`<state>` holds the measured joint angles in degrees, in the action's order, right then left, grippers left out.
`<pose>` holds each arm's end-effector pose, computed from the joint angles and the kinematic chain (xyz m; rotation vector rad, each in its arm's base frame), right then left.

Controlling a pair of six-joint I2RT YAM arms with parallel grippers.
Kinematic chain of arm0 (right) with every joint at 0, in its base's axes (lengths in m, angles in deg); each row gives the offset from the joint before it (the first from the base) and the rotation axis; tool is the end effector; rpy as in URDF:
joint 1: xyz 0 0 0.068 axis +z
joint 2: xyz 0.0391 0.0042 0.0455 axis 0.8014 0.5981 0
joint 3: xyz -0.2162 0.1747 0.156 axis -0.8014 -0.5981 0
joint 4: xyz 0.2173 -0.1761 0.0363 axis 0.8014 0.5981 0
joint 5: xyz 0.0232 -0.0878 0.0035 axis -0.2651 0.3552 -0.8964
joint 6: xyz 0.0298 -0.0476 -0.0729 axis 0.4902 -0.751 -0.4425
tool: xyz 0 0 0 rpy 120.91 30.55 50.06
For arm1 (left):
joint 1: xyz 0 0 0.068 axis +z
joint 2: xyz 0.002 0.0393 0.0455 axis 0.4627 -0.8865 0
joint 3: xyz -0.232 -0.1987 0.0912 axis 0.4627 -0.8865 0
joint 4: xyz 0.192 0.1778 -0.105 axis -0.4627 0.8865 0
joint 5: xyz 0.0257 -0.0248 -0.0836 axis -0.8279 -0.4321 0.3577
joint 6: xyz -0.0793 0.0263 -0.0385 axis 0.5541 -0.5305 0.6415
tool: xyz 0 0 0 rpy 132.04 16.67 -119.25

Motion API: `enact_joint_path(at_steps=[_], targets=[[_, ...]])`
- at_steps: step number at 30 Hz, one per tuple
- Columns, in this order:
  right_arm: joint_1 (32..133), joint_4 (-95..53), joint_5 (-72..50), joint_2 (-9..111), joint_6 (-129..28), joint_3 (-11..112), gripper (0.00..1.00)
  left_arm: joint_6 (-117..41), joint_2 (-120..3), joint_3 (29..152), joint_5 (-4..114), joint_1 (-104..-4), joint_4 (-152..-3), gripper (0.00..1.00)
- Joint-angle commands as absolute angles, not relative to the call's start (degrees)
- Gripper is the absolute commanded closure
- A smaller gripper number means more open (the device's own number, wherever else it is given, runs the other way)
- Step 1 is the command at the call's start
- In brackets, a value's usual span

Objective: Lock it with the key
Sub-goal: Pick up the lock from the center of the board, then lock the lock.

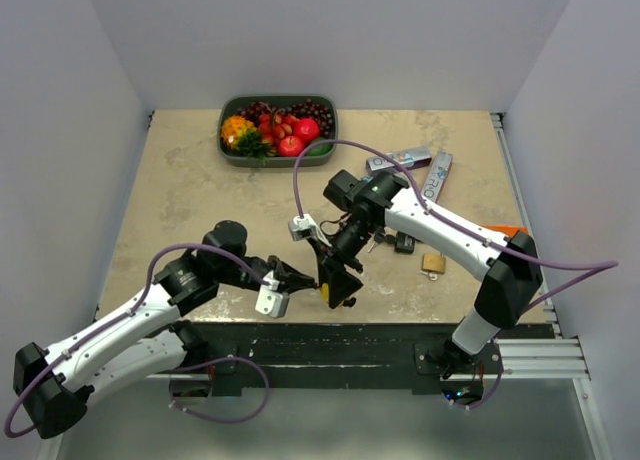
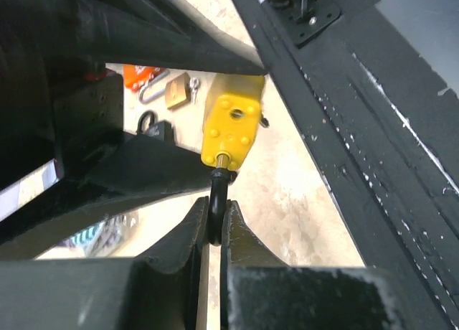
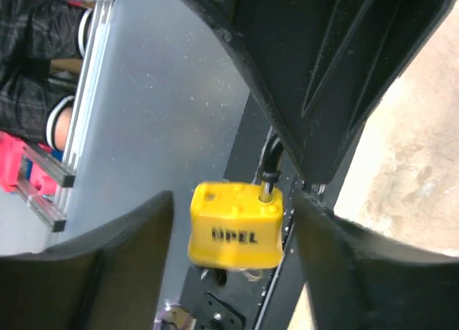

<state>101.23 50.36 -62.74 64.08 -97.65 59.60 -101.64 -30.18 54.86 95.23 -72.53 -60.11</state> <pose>0.1704 0.2953 0.3245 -1.9413 1.8227 1.5311 0.0957 -0.1832 0.2952 1.7473 0.8469 -0.7726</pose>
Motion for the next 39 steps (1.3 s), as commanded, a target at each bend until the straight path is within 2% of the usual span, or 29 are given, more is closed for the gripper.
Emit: enact_joint_path(at_steps=[1,2,3,8,10,18,24,31,39], targets=[[99.0,48.6,-64.1,61.3,-94.3,62.4,0.16,-98.1,-26.9,55.5,93.5,-72.7,-60.9,1.00],[97.7,47.7,-63.7,60.9,-93.2,62.3,0.05,-97.1,-26.6,55.5,93.0,-72.8,-60.9,1.00],[96.3,47.1,-63.4,60.2,-92.8,62.3,0.01,-96.2,-25.8,55.5,92.0,-72.7,-61.4,1.00],[86.4,46.8,-62.6,58.6,-93.4,63.3,0.01,-88.4,-24.0,56.2,90.2,-72.1,-65.3,1.00],[86.4,45.7,-61.9,56.2,-93.3,61.0,0.01,-83.8,-24.1,57.0,90.4,-71.8,-67.4,1.00],[86.7,23.2,-58.7,42.9,-83.4,48.8,0.01,-66.2,-27.3,59.3,92.5,-68.8,-74.7,1.00],[90.0,17.2,-54.5,37.6,-82.3,44.2,0.01,-54.8,-29.3,59.9,93.3,-66.8,-82.3,1.00],[92.8,15.1,-53.9,38.4,-80.2,42.9,0.07,-50.3,-29.5,60.6,92.7,-66.8,-85.6,1.00],[93.3,13.6,-52.3,37.3,-79.9,41.5,0.26,-47.1,-29.6,60.3,92.0,-66.8,-86.7,1.00]])
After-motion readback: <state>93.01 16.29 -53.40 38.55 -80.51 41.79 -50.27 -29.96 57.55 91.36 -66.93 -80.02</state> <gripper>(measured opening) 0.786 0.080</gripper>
